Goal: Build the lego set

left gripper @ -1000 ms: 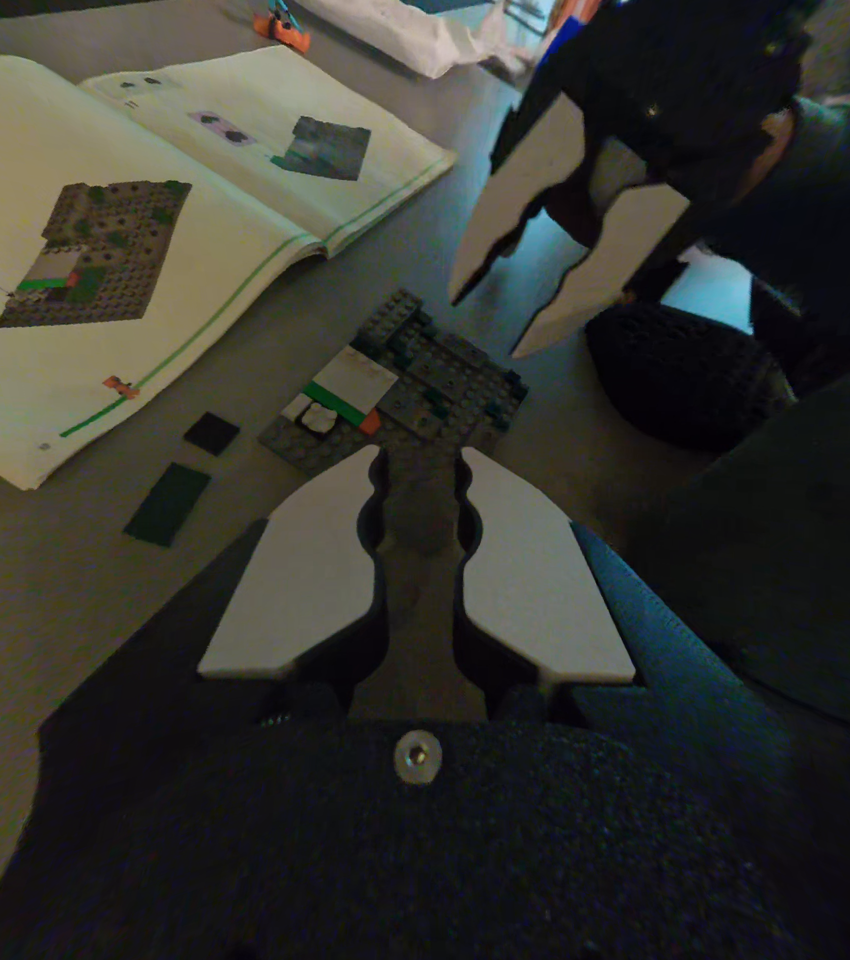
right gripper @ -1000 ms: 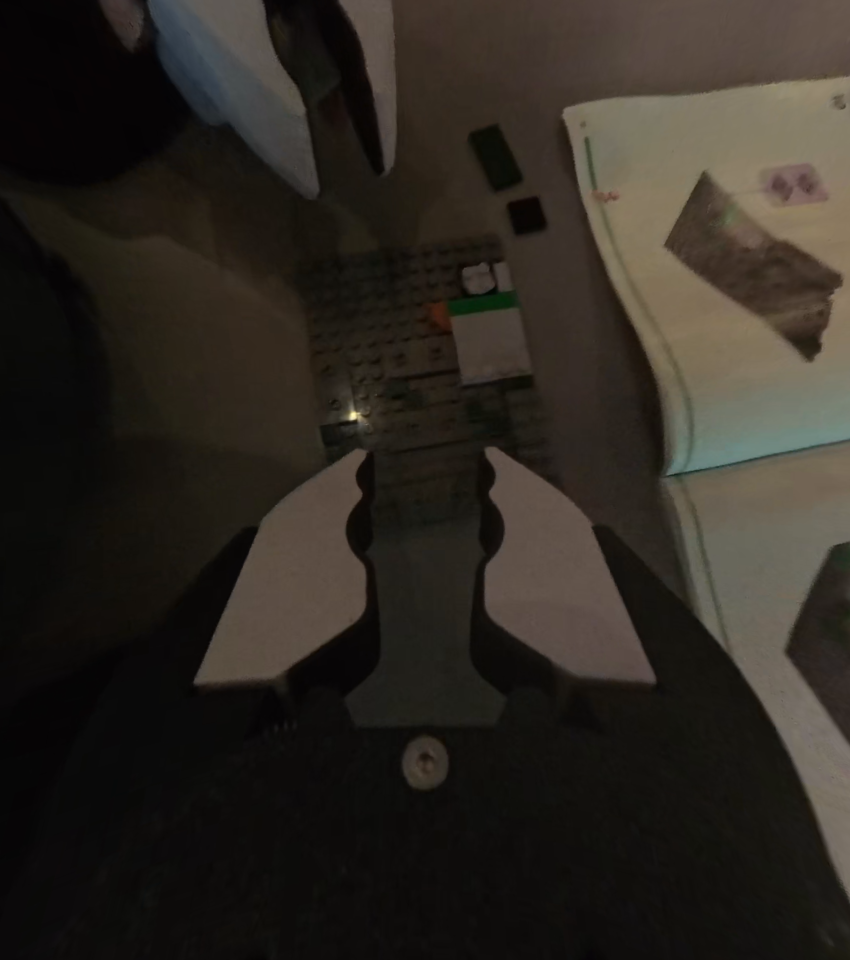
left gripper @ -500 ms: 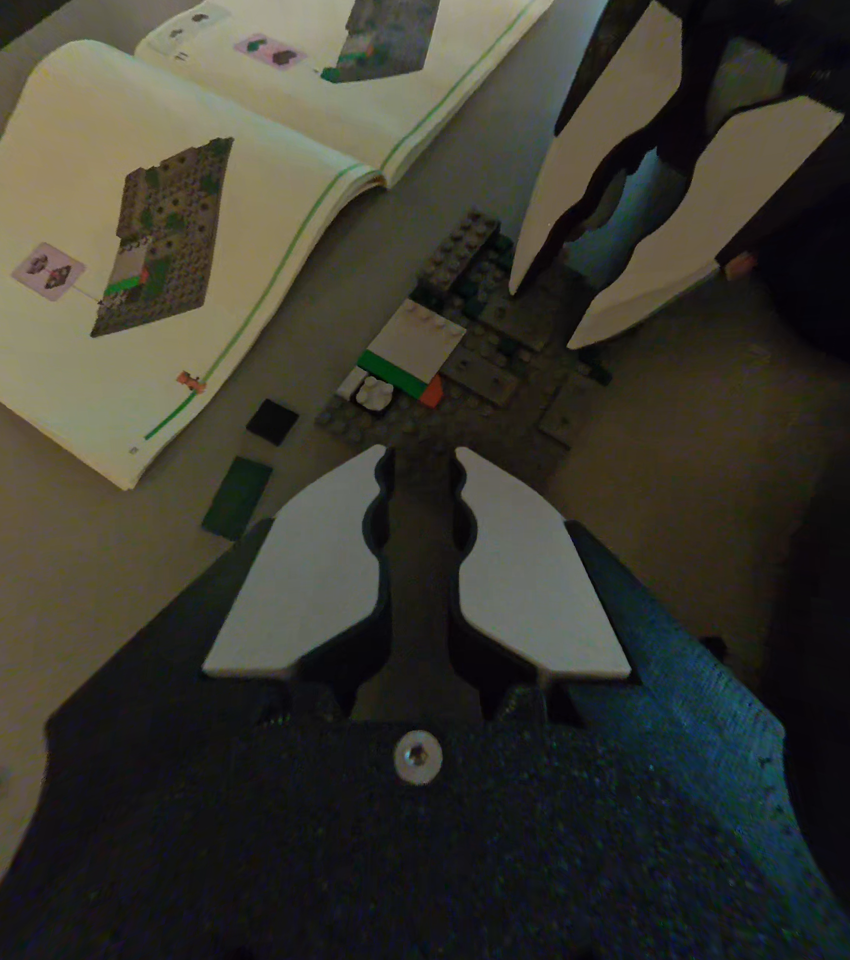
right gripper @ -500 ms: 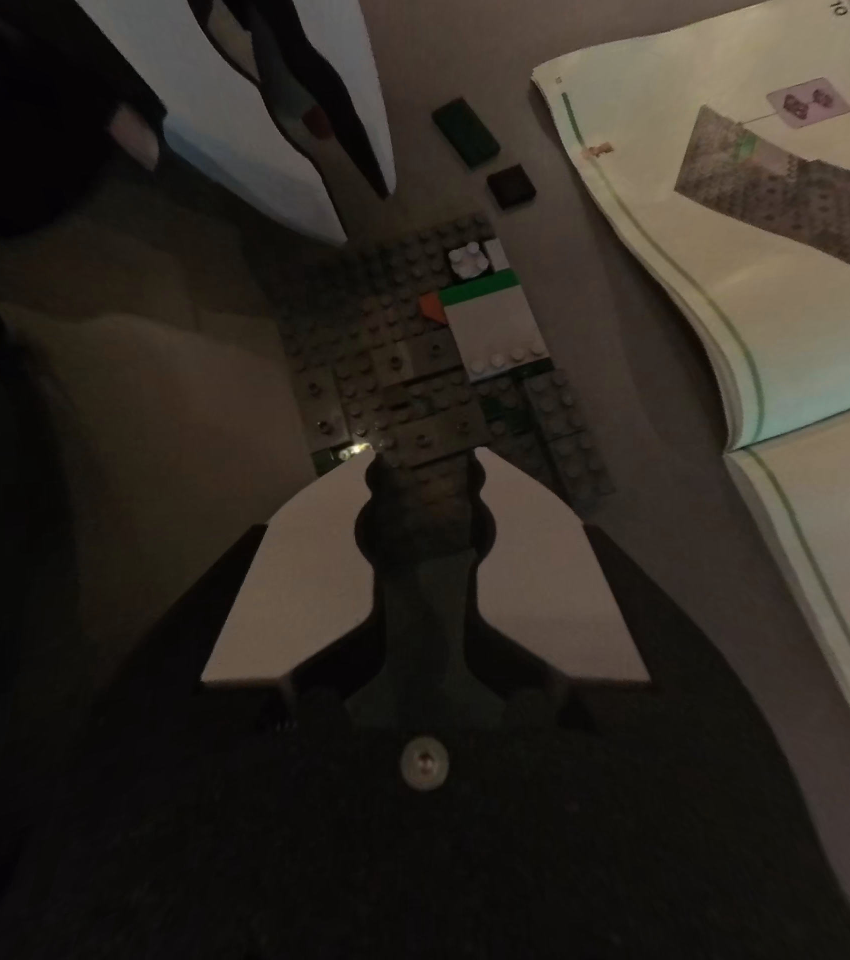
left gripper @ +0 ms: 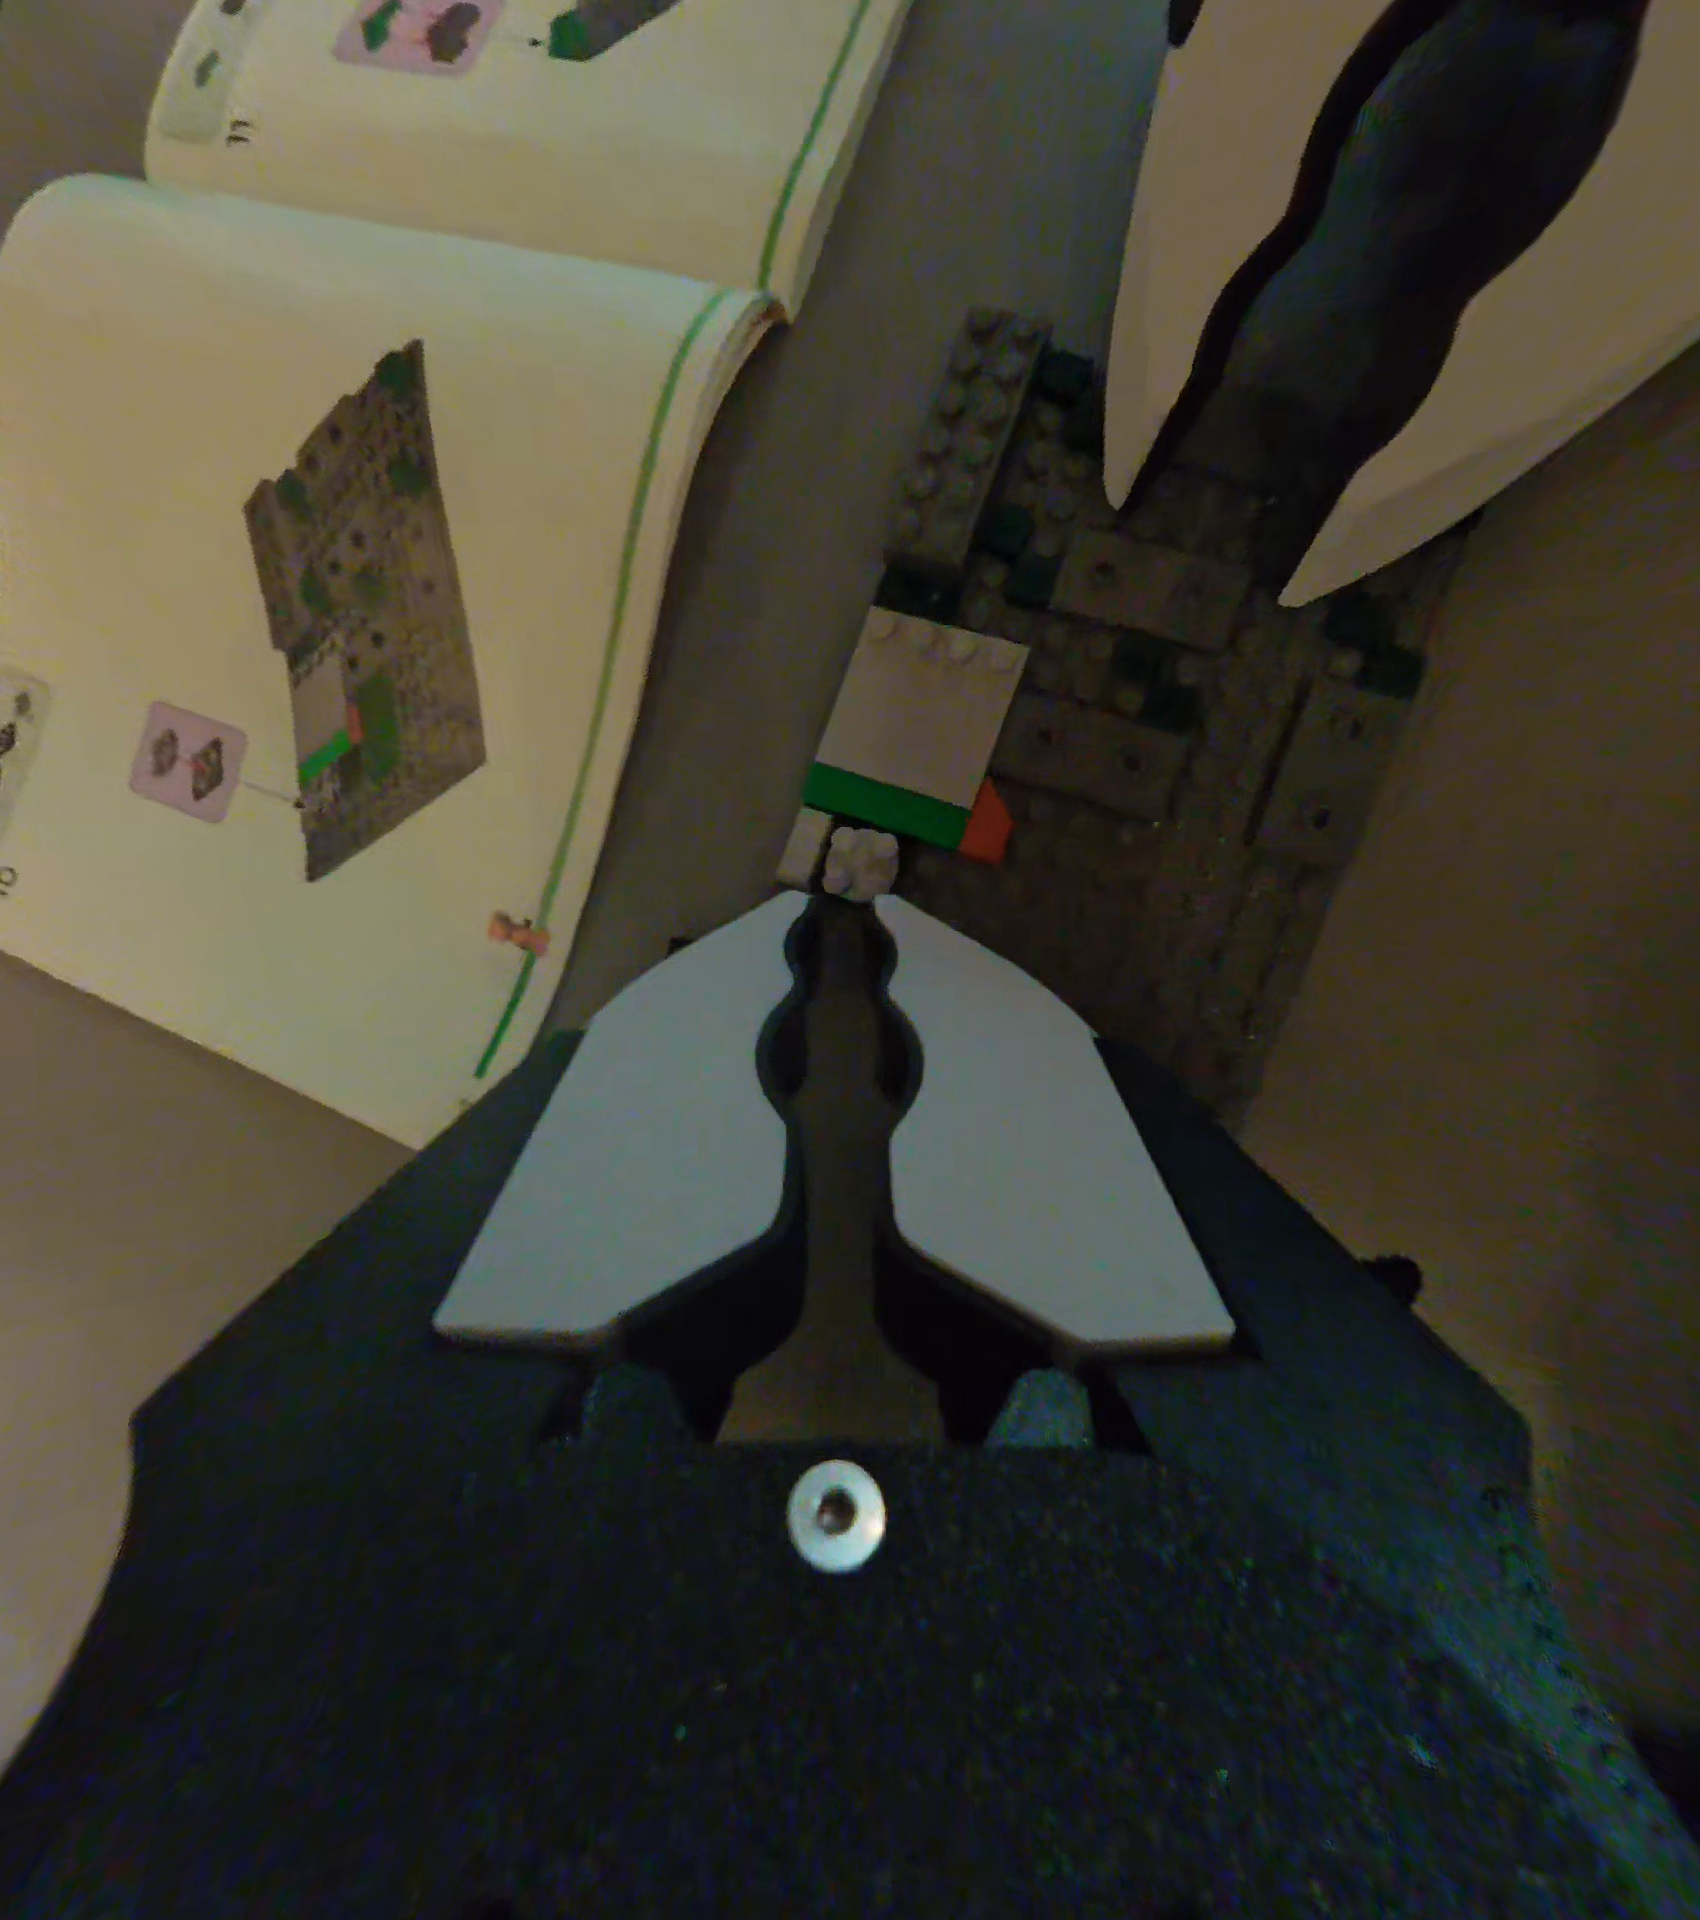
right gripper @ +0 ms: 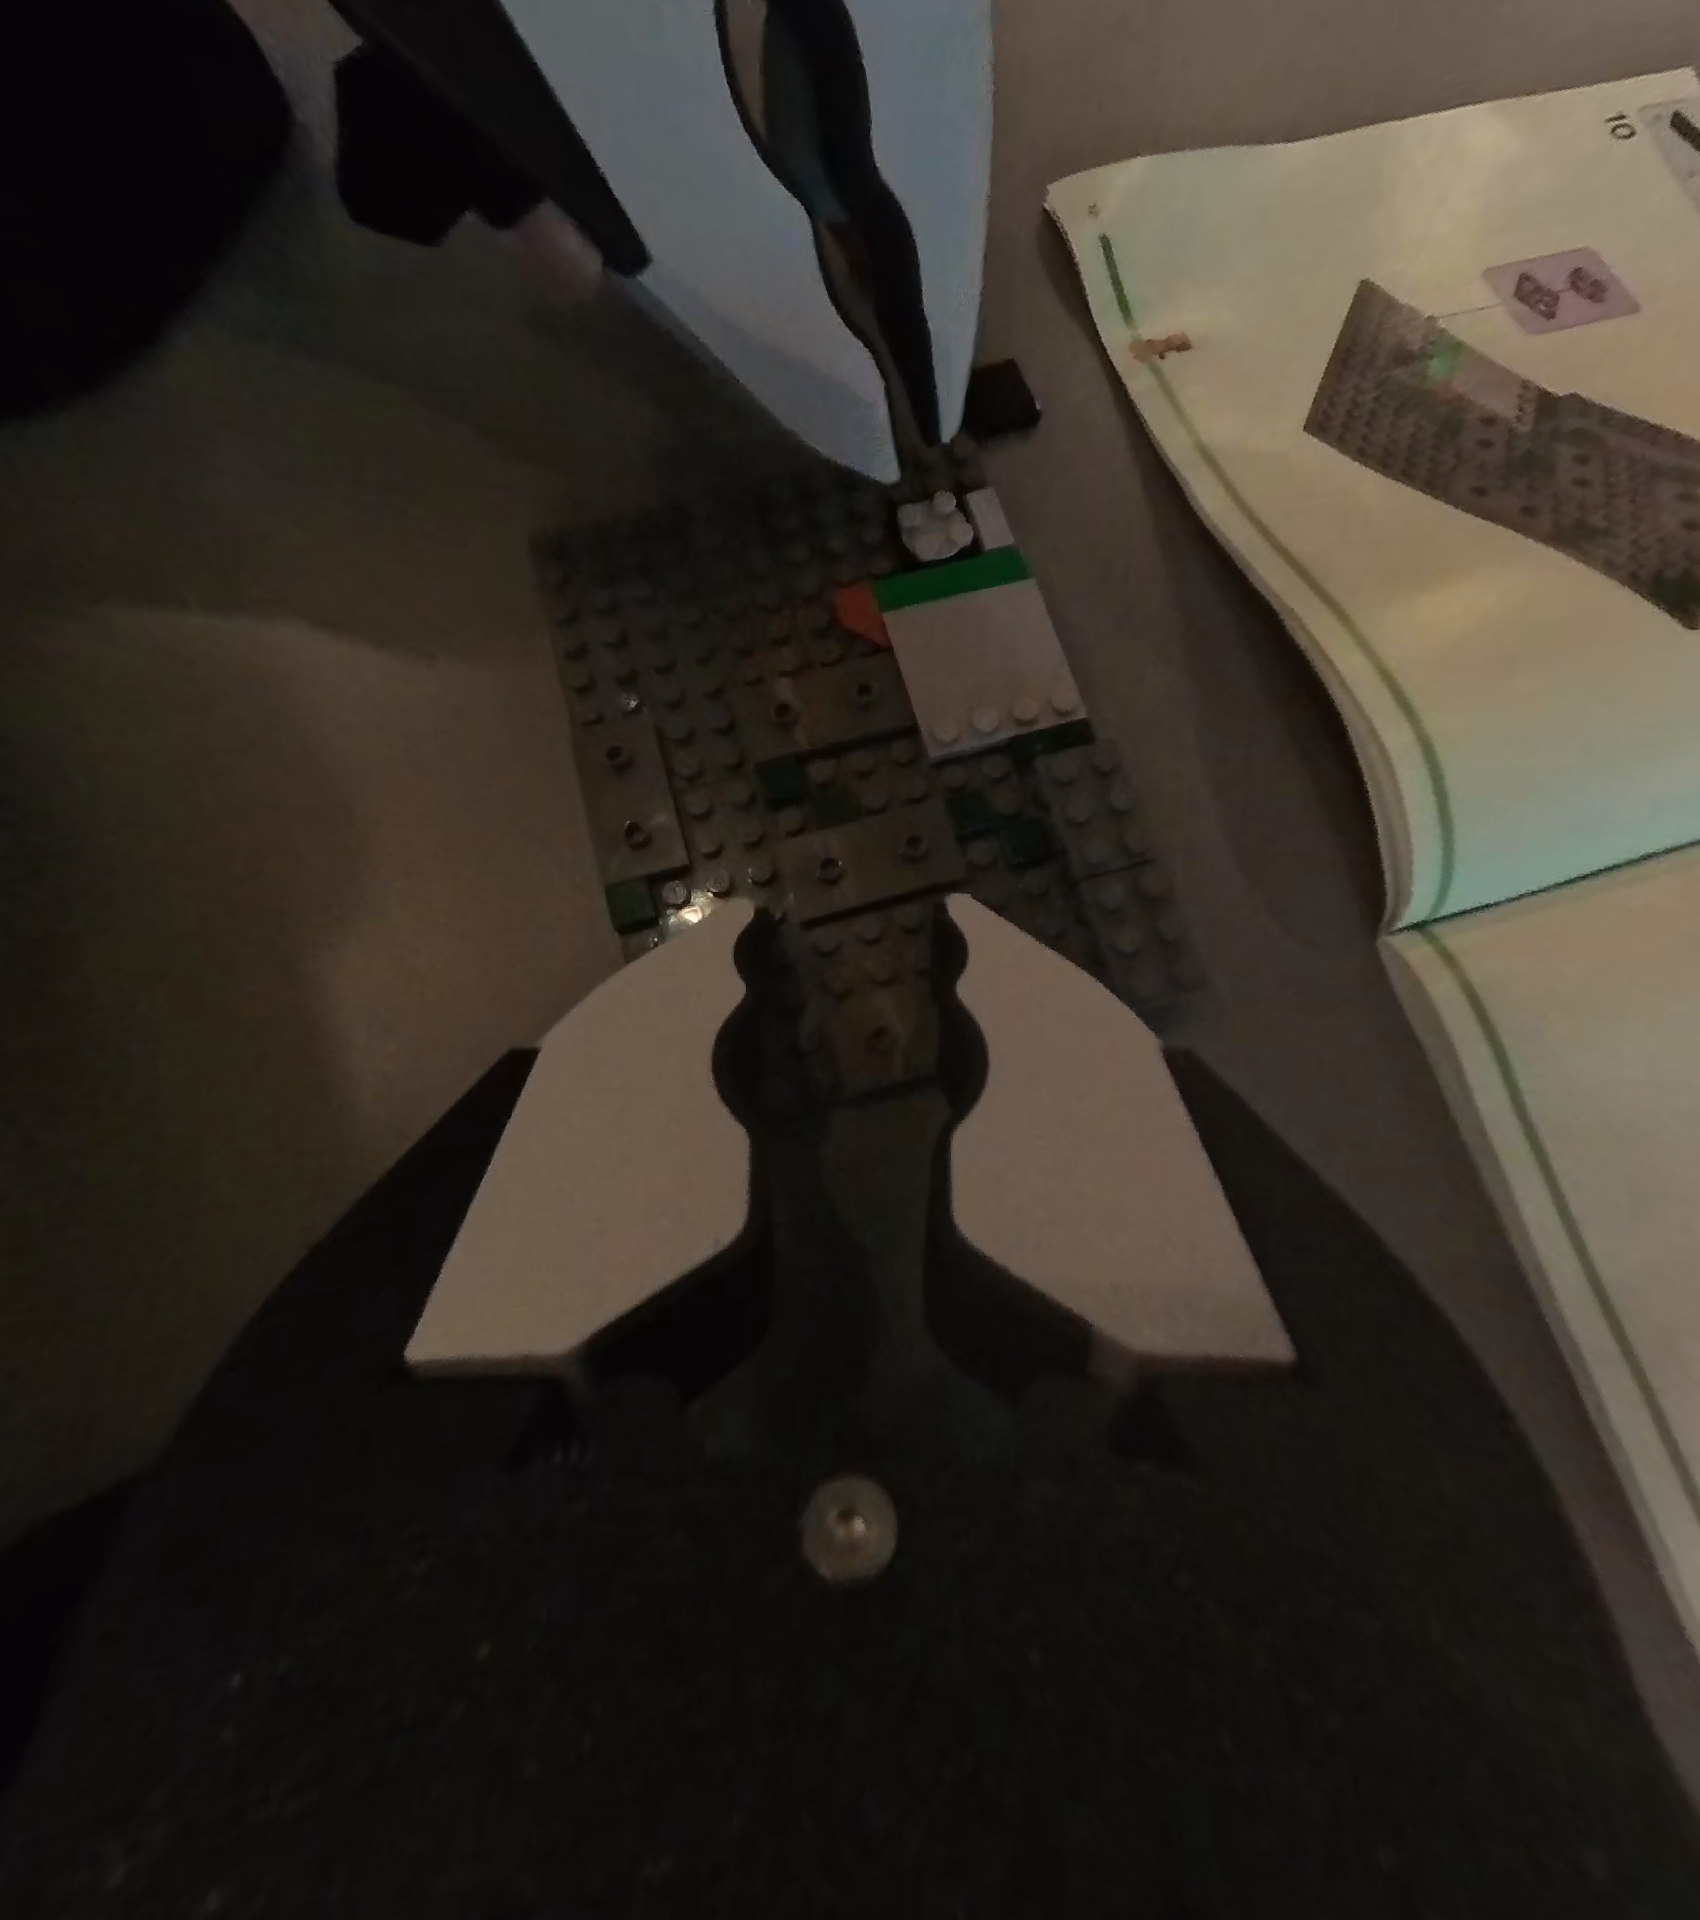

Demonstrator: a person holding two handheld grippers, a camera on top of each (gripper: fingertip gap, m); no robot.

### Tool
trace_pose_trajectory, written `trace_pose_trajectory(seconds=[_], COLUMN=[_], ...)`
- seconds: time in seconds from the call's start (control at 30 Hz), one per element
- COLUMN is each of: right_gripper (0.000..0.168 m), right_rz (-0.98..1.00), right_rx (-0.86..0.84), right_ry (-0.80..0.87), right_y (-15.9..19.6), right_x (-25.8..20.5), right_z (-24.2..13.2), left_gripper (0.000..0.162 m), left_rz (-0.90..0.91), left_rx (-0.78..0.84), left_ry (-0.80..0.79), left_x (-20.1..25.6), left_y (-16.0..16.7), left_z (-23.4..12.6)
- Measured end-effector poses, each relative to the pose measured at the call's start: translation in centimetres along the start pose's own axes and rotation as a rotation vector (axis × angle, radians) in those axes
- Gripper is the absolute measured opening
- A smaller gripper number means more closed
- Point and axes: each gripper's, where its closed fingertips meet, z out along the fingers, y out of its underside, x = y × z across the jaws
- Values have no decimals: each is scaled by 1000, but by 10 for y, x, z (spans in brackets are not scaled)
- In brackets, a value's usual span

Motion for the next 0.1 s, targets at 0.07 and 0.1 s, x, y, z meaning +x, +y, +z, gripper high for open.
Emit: trace_pose_trajectory(seconds=[0.07, 0.1], right_gripper=[28, 28], right_rz=[-8, -10], right_rx=[9, 18], right_ry=[9, 13], right_y=[-1, -2], right_x=[0, 0], right_z=[-1, -1], left_gripper=[6, 6], left_rz=[24, 31], left_rx=[-23, -31], left_ry=[9, 12], left_x=[0, 0], left_y=[-2, -4], left_z=[2, 2])
